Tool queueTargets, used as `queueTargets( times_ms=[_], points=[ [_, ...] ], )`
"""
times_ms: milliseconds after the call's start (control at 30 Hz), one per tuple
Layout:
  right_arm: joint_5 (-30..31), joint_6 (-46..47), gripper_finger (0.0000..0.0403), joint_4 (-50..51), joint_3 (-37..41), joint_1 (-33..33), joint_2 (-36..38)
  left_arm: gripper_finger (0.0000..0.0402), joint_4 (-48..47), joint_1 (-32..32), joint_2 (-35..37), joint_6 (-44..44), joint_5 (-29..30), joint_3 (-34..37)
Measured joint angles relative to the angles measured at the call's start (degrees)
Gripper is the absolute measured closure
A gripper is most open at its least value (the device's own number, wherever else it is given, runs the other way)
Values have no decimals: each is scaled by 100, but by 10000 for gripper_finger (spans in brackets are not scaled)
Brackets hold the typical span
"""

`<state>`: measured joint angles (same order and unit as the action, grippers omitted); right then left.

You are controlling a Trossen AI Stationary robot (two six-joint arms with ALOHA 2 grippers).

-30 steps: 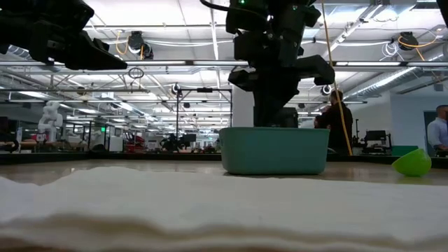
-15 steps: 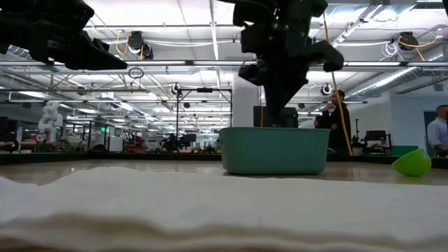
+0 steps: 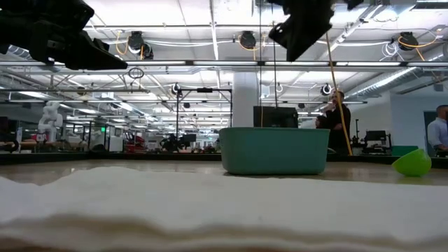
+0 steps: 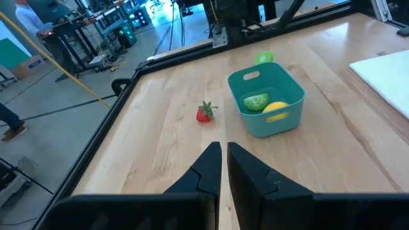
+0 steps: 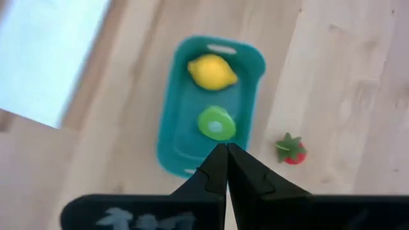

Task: Pick and placing Produce into tupperware
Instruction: Put the sliced cabbage into the green bin

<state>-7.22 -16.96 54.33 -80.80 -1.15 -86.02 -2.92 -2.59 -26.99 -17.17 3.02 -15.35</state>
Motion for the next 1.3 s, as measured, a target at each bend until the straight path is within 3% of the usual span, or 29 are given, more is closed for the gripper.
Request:
queueTargets(
  times_ms=[233, 433, 933, 1300],
  points=[
    [-287, 844, 403, 323, 31, 36, 443, 371, 3, 0, -1, 0, 0, 1],
    [-536, 1212, 403, 364, 531, 170, 648, 371, 5, 0, 1, 2, 0, 1],
    [-806, 2037, 403, -1569, 2724, 238, 1972, 371, 0, 0, -1, 2, 3, 1],
    [-806, 2763, 403, -2004, 3760, 239, 2601, 371, 3, 0, -1, -14, 5, 1]
  ],
)
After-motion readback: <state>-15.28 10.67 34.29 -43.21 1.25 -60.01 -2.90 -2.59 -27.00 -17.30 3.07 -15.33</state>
